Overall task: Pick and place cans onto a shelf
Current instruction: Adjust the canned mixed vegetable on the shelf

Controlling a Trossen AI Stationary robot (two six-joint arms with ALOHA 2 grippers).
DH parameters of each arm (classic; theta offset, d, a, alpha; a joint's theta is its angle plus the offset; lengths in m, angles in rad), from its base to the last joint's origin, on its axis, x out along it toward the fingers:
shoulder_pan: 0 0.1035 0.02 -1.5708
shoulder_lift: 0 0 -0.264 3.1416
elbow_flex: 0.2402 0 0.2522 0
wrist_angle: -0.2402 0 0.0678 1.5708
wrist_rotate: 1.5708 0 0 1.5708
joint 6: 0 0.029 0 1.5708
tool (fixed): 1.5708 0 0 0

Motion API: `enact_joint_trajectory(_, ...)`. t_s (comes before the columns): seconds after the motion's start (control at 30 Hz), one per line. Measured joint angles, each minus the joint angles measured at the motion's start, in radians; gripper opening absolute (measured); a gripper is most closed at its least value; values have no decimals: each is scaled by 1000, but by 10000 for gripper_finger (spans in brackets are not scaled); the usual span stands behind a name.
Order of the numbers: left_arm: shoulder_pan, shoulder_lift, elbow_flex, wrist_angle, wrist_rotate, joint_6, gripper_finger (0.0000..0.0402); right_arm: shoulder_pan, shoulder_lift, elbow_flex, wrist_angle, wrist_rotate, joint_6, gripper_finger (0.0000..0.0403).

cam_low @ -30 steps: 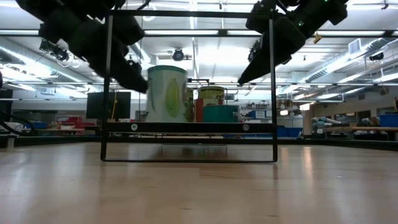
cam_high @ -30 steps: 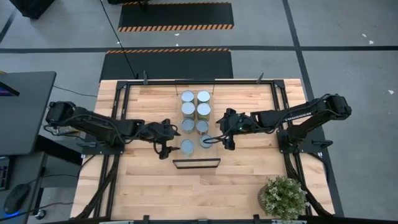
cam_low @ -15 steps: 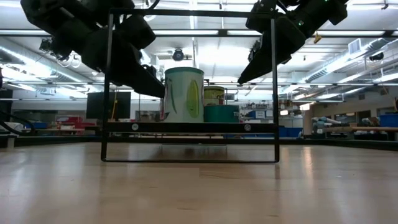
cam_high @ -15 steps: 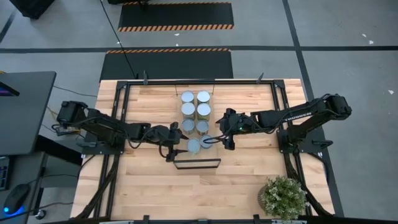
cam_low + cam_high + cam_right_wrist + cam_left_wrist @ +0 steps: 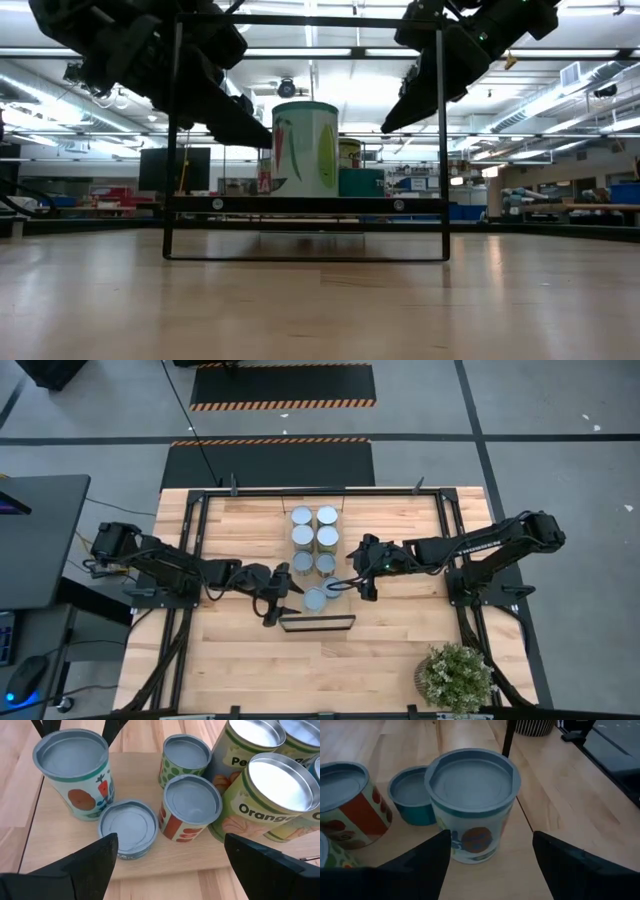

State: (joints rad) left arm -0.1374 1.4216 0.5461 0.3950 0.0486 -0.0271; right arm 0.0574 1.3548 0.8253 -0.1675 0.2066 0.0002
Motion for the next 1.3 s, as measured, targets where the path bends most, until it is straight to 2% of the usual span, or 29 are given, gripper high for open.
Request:
enact_joint_trajectory(0.07, 6, 0, 0, 0, -12, 11, 286, 0, 0, 0, 4, 0, -1, 373)
enact_joint_trajectory(0.2, 12, 0, 0, 10, -131, -13, 286, 0, 0, 0, 4, 0, 4, 373)
enact_joint_trajectory(0.3, 9, 0, 0, 20, -163, -18, 286, 7, 0, 0, 3, 0, 7, 373)
enact_joint_trajectory(0.5, -20, 0, 0, 76, -144, -17, 286, 8, 0, 0, 32, 0, -15, 373)
enact_joint_trajectory(0.63, -32, 0, 0, 115, -59, -15, 286, 9, 0, 0, 63, -4, -40, 373)
enact_joint_trajectory(0.73, -31, 0, 0, 111, -21, -19, 286, 9, 0, 6, 74, -41, -58, 373)
enact_joint_trajectory(0.9, -29, -21, 0, 97, -18, -23, 286, 10, 0, 65, 38, -122, -58, 373)
enact_joint_trajectory(1.07, -20, -98, 0, -18, -17, -32, 286, 26, 19, 133, -22, -133, -97, 373)
enact_joint_trajectory(1.3, -1, -216, 0, -157, -30, -33, 286, 28, 120, 245, -52, -156, -148, 373)
